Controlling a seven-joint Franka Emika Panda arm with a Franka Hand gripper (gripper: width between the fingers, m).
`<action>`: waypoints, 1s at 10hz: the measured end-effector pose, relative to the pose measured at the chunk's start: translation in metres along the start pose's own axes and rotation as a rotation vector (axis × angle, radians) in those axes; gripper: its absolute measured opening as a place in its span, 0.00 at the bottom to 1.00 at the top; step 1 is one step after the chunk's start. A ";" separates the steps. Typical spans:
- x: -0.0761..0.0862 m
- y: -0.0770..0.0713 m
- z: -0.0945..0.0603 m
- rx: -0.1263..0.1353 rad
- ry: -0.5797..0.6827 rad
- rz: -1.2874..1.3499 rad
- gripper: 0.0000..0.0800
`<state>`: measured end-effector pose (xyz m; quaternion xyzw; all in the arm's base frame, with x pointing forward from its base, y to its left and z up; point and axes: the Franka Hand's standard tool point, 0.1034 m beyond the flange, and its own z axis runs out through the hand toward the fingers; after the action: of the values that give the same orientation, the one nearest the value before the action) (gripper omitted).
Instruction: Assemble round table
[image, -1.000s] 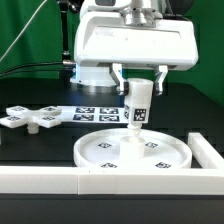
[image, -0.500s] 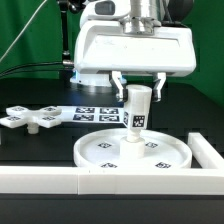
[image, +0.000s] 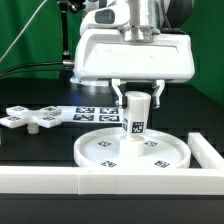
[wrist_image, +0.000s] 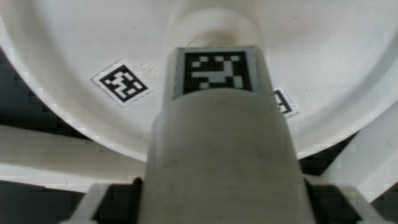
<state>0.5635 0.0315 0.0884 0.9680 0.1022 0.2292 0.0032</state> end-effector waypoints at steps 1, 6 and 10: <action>0.000 0.000 0.000 -0.001 0.002 0.000 0.51; -0.001 0.002 -0.001 -0.001 -0.001 -0.004 0.80; 0.009 0.013 -0.018 -0.008 -0.002 -0.014 0.81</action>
Offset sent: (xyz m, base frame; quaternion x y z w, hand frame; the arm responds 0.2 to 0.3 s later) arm 0.0000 0.0000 0.0000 0.0000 0.0000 0.0000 1.0000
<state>0.5662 0.0204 0.1092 0.9675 0.1079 0.2284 0.0088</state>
